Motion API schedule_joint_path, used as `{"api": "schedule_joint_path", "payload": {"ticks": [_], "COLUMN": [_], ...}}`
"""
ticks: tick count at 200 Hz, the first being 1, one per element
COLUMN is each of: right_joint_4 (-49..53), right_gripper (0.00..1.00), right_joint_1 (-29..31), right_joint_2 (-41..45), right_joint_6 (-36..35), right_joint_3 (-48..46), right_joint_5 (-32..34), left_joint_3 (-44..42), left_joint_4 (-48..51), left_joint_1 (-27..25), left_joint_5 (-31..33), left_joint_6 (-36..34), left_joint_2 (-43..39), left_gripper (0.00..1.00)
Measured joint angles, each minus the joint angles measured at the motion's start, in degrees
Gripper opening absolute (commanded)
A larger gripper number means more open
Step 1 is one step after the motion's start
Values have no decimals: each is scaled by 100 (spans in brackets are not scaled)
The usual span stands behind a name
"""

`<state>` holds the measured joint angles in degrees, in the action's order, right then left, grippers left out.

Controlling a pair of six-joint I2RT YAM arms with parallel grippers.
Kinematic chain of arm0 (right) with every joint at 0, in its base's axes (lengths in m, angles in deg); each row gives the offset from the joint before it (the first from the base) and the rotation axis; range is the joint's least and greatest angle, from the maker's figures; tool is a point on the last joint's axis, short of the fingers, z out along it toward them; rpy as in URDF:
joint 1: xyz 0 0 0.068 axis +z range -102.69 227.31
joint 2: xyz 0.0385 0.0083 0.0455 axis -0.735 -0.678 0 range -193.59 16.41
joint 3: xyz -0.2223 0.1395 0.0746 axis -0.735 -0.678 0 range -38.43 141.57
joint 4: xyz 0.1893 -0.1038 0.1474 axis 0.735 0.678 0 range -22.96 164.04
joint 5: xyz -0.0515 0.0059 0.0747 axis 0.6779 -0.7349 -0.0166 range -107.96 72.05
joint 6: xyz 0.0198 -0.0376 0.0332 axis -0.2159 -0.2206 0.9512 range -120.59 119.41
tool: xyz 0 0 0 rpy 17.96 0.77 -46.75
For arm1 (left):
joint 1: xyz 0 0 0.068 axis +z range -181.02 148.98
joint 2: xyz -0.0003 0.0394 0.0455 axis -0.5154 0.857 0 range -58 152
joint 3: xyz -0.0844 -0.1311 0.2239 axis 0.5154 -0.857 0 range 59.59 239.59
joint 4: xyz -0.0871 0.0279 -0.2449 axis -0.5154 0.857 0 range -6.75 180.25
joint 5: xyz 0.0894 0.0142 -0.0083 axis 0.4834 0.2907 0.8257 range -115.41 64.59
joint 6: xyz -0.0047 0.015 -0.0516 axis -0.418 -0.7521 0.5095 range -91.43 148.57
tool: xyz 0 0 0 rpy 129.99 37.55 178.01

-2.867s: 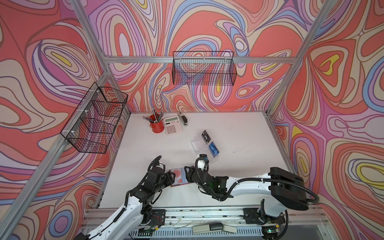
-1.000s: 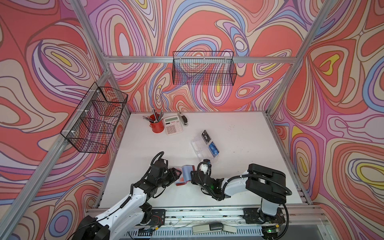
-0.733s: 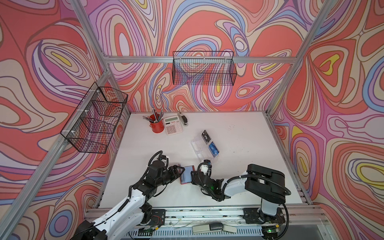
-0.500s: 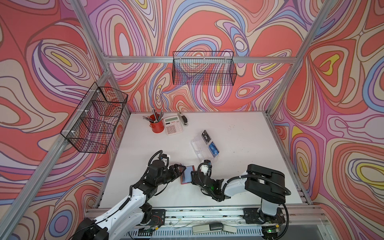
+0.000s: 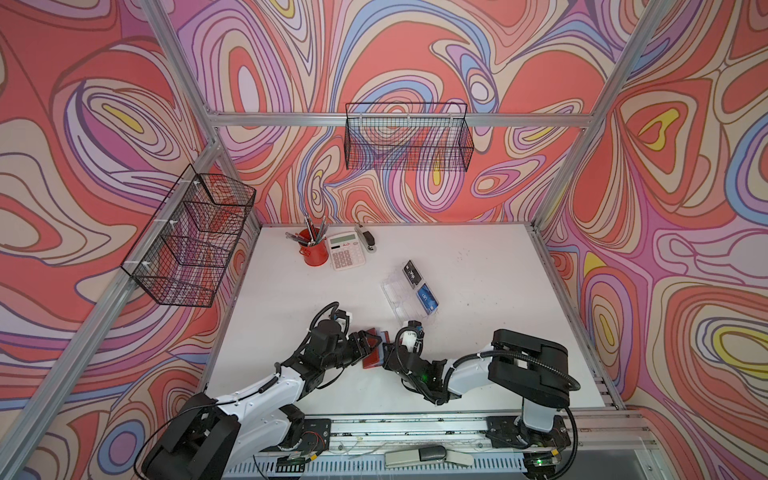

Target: Put the credit cards into the card holder

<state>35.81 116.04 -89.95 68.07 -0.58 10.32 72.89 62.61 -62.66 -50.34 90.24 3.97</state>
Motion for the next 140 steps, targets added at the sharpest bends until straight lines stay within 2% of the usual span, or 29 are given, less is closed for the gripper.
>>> {"api": "schedule_joint_path", "payload": {"ticks": [36, 71, 140], "right_joint_4": [129, 811, 1687], "right_gripper": [25, 28, 29], "right_joint_1": [48, 70, 70], "right_joint_2": [343, 911, 1725], "right_joint_6": [48, 42, -52], "right_joint_3": [-297, -540, -643], "right_joint_5": [-46, -35, 17], "left_joint_3": [24, 22, 22], "left_joint_4": [-131, -140, -293], "left_joint_1": [-179, -199, -258], "left_joint_5": [205, 448, 487], "left_joint_6": [-22, -57, -55], "left_joint_2": [155, 238, 389], "left_gripper": [59, 59, 60]}}
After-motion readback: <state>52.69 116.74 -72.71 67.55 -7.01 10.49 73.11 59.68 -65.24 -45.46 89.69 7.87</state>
